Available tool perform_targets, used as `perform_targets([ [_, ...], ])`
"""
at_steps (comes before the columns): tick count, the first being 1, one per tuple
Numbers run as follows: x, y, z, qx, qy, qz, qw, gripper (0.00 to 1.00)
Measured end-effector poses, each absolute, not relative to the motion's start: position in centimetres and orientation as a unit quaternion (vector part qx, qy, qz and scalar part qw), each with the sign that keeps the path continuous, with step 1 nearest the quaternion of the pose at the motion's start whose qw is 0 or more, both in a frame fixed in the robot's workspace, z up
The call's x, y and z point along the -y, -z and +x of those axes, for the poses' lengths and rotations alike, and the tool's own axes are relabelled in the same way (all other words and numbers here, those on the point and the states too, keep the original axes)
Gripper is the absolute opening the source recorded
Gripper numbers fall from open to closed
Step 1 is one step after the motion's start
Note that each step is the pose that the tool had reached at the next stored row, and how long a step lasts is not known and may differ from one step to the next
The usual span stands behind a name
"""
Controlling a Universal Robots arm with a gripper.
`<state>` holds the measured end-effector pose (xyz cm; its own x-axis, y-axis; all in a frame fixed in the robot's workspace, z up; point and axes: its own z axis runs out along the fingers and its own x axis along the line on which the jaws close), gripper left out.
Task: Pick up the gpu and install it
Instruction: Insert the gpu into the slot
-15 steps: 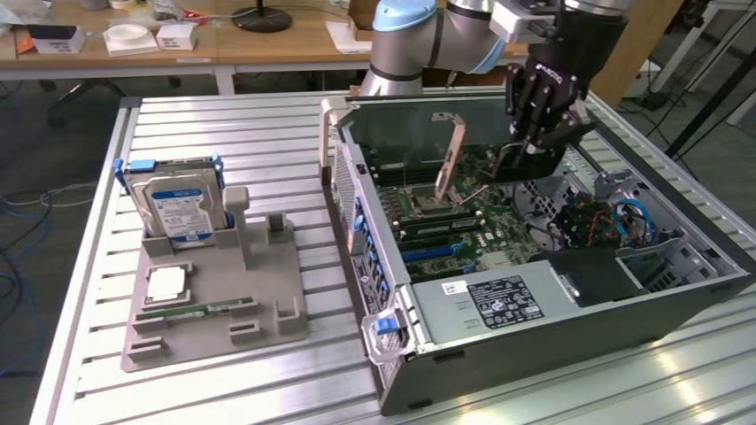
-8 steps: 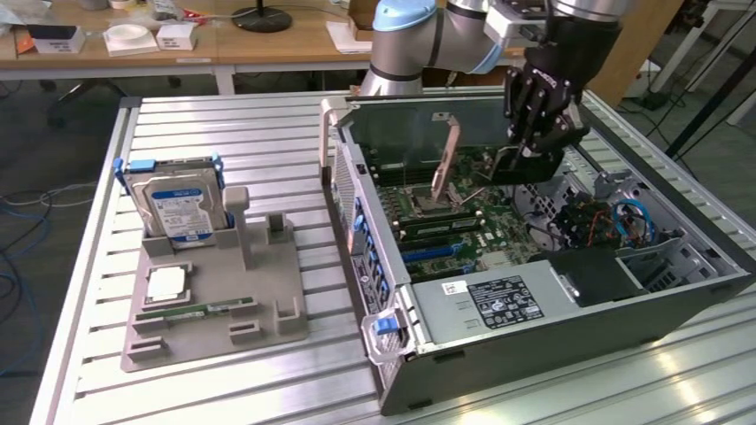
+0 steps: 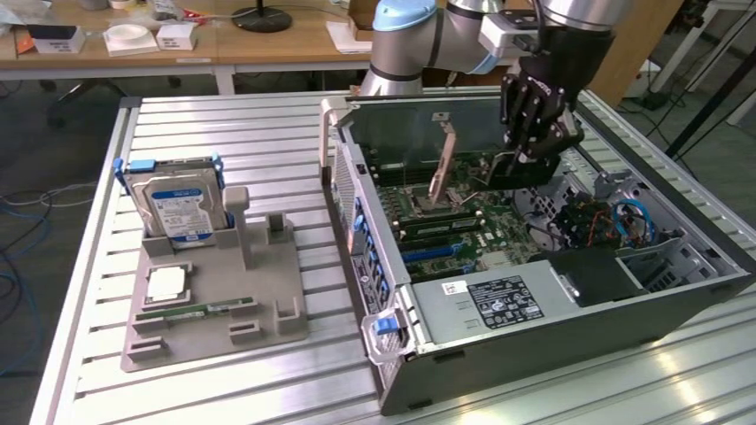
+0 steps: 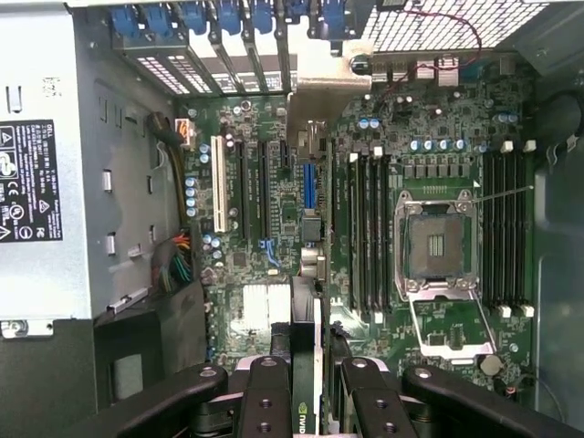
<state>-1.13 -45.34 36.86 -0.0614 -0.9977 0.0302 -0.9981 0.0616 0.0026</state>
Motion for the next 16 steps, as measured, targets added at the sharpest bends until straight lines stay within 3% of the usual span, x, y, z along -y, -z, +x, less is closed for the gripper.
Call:
perform_targets([
  [16,45.34,-36.02,-1.47,0.728,-0.011,0.685,0.011,0.26],
])
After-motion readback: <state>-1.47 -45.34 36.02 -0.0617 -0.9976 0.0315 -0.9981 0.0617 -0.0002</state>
